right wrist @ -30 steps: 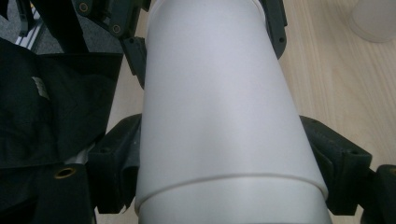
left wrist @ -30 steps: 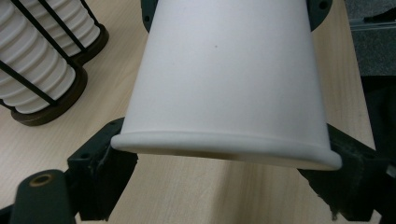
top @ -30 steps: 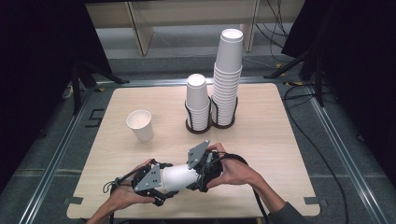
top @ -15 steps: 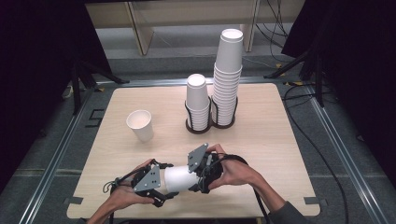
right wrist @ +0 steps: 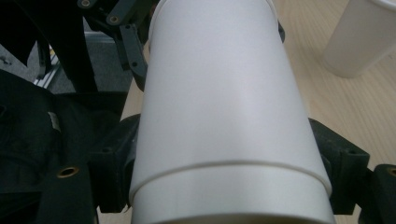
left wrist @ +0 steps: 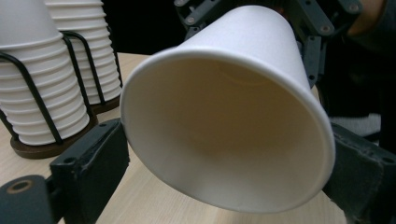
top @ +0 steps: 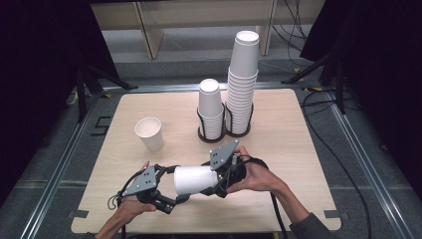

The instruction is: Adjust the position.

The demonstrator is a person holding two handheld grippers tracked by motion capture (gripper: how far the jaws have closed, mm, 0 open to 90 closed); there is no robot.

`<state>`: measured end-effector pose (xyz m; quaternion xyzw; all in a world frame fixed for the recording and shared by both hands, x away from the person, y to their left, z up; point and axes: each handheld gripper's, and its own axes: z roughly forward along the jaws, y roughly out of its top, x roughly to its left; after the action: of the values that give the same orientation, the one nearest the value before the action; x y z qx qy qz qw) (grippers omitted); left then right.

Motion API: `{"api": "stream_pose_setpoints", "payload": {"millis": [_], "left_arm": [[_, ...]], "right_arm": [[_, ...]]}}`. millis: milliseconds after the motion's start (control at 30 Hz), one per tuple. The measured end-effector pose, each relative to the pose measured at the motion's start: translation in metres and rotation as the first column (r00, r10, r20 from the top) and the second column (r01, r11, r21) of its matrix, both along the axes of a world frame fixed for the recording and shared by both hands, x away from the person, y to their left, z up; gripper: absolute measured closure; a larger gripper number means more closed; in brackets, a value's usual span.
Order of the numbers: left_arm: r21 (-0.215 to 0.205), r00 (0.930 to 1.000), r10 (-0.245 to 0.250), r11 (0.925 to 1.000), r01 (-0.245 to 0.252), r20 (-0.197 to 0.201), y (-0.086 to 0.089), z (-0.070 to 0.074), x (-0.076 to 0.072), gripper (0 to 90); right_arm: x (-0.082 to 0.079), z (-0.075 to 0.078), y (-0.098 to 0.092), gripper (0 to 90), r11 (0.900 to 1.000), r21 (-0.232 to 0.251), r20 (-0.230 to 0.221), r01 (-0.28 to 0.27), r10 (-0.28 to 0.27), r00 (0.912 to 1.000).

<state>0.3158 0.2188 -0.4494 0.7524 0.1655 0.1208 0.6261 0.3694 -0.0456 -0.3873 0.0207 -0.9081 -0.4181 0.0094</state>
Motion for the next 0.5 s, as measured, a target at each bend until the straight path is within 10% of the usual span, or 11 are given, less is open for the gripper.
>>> {"api": "stream_pose_setpoints", "payload": {"millis": [500], "left_arm": [[-0.078, 0.9998, 0.020, 0.9968, -0.020, -0.007, -0.0011, 0.0055, -0.0038, 4.8]], "right_arm": [[0.0019, -0.0027, 0.0017, 23.3, 0.997, 0.080, -0.031, -0.014, 0.016, 0.9994]]}}
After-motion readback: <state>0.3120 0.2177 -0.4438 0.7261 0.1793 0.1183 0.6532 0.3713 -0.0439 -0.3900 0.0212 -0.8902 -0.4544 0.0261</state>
